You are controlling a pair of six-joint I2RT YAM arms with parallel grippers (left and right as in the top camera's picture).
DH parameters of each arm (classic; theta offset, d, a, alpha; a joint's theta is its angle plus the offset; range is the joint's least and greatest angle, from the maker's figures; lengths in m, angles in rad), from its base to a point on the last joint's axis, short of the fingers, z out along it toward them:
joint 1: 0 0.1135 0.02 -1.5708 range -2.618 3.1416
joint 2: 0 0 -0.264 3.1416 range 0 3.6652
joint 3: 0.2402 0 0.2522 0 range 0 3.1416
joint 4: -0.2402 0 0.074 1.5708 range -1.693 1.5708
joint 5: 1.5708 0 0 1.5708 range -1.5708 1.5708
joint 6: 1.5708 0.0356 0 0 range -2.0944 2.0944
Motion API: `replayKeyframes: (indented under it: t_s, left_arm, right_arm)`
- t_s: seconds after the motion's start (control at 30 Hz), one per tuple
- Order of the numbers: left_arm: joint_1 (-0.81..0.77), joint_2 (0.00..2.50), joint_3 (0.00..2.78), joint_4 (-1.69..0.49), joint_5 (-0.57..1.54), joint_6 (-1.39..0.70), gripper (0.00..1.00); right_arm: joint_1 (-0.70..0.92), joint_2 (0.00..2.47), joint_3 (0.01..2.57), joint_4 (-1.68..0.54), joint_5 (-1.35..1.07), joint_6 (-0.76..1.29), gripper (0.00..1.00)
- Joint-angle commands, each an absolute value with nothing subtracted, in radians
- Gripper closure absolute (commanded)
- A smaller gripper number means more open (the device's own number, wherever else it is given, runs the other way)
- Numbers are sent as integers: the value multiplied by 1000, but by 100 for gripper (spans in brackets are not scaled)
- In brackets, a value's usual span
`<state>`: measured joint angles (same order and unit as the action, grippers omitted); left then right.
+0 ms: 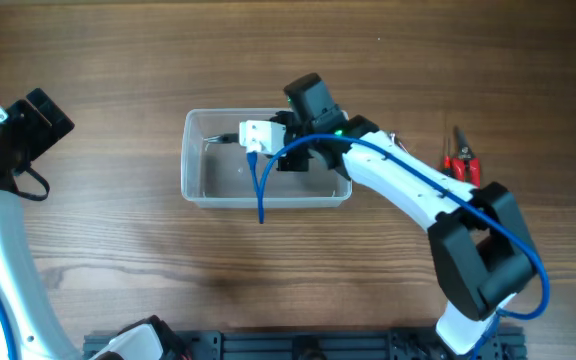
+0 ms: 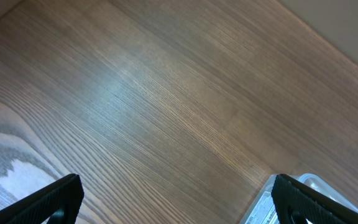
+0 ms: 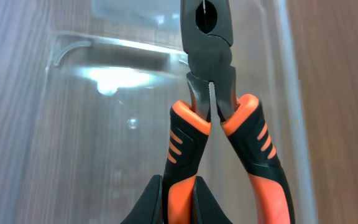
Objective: Pack container
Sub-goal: 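Carry the pliers into the container and release with the right gripper, then move the right gripper to the red pruning shears and grasp them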
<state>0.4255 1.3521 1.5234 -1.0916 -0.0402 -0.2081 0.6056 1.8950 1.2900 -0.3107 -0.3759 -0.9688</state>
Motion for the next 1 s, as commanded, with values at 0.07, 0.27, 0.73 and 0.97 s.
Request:
replayKeyframes:
  t_s: [0.07, 0.27, 0.73, 0.97]
  left_arm:
    - [430, 1355, 1525, -1089, -47, -218, 0]
    - [430, 1355, 1525, -1090, -47, -218, 0]
    - [430, 1355, 1525, -1089, -47, -218, 0]
    - [430, 1355, 1525, -1090, -47, -218, 0]
  right_arm:
    - [619, 1983, 1298, -257, -368, -944, 96]
    - [619, 2007, 1298, -172, -307, -820, 52]
    - [290, 1174, 1322, -601, 345, -33, 30]
    - [-66, 1398, 1175, -887, 72, 265, 22]
